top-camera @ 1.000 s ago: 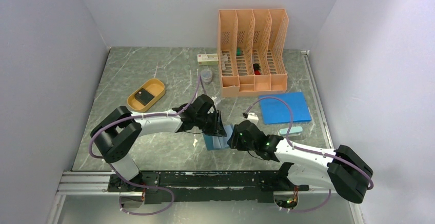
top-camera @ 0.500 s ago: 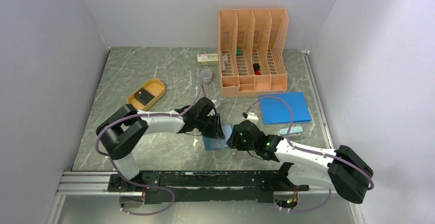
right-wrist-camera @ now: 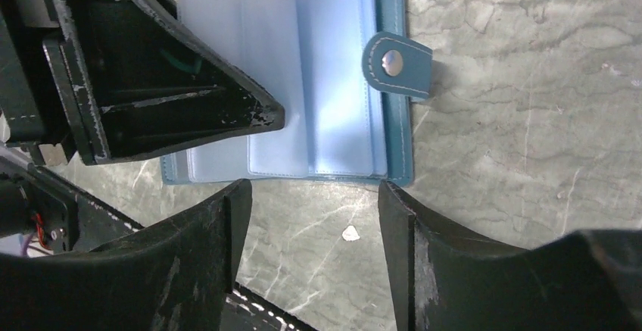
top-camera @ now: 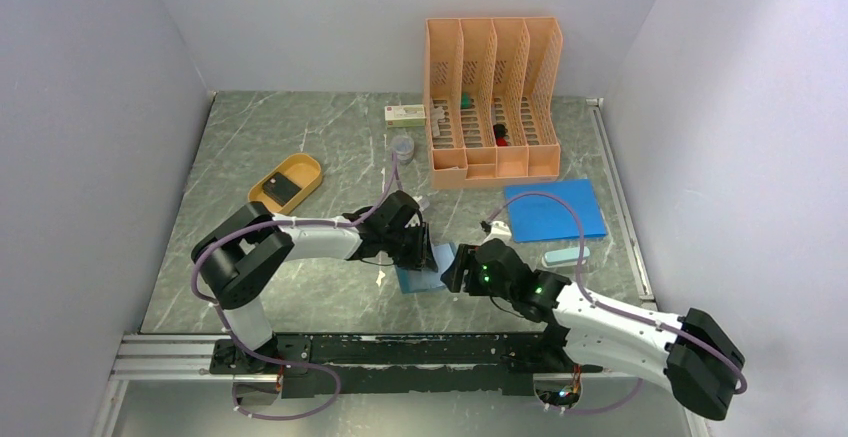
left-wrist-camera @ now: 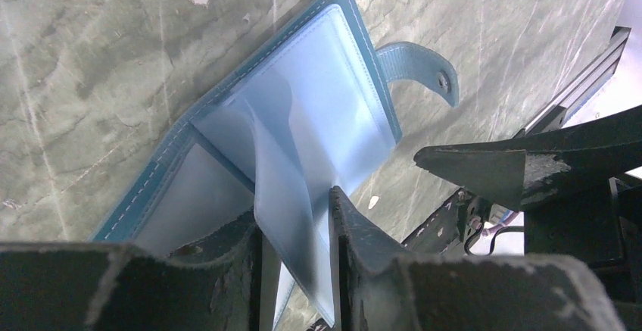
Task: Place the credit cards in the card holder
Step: Open the card holder at the center of the board.
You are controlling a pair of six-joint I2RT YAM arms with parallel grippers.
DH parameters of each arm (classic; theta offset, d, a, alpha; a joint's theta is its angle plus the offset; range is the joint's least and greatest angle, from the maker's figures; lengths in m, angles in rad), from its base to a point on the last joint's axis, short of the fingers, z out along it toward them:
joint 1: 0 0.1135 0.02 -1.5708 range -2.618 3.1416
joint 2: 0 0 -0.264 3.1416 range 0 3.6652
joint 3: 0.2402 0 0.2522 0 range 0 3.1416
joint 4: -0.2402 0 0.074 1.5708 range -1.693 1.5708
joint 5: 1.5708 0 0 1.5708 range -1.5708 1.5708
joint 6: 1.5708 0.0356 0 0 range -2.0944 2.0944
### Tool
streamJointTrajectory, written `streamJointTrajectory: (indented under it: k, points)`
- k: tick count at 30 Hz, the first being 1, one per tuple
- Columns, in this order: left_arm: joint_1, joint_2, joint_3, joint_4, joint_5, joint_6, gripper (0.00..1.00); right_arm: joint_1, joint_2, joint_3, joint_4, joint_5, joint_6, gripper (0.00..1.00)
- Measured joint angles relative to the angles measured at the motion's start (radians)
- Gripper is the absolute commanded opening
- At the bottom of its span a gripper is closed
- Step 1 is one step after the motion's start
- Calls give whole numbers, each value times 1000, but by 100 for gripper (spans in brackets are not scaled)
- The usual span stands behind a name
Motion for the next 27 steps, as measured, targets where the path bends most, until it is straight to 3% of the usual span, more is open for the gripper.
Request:
streamJointTrajectory:
  k: [17,27]
  points:
    - [0,4,0,10,0,0,32,0,119,31,56,-44,-51,79]
    - [0,4,0,10,0,0,32,1,214,72,77,-33,-53,77]
